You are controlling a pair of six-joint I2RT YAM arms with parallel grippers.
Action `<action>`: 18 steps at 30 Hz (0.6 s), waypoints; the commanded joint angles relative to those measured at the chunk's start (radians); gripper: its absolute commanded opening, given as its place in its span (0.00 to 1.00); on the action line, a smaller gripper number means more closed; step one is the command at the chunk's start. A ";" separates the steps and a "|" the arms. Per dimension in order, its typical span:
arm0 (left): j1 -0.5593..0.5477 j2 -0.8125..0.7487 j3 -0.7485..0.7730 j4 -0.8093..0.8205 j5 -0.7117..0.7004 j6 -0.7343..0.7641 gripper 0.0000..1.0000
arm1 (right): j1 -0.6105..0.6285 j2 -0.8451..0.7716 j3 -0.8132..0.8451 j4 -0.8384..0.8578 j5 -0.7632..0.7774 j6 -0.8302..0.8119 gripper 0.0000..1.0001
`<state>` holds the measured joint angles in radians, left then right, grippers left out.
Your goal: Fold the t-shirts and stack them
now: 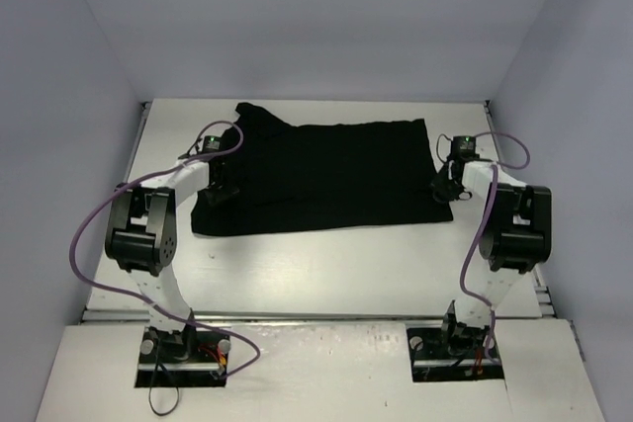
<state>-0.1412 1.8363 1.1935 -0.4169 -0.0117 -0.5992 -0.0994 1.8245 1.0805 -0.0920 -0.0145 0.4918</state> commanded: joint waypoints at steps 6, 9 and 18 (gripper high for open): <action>0.061 -0.016 -0.053 0.024 -0.037 -0.033 0.29 | -0.036 -0.139 -0.074 -0.061 0.160 -0.018 0.28; 0.061 -0.056 -0.031 0.012 -0.010 -0.004 0.40 | 0.029 -0.207 -0.012 -0.101 0.187 -0.059 0.31; 0.053 -0.320 -0.015 -0.071 0.072 0.058 0.67 | 0.333 -0.270 0.243 -0.119 -0.035 -0.242 0.50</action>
<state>-0.0921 1.7118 1.1660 -0.4476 0.0552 -0.5809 0.1104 1.5769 1.1822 -0.2194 0.0946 0.3640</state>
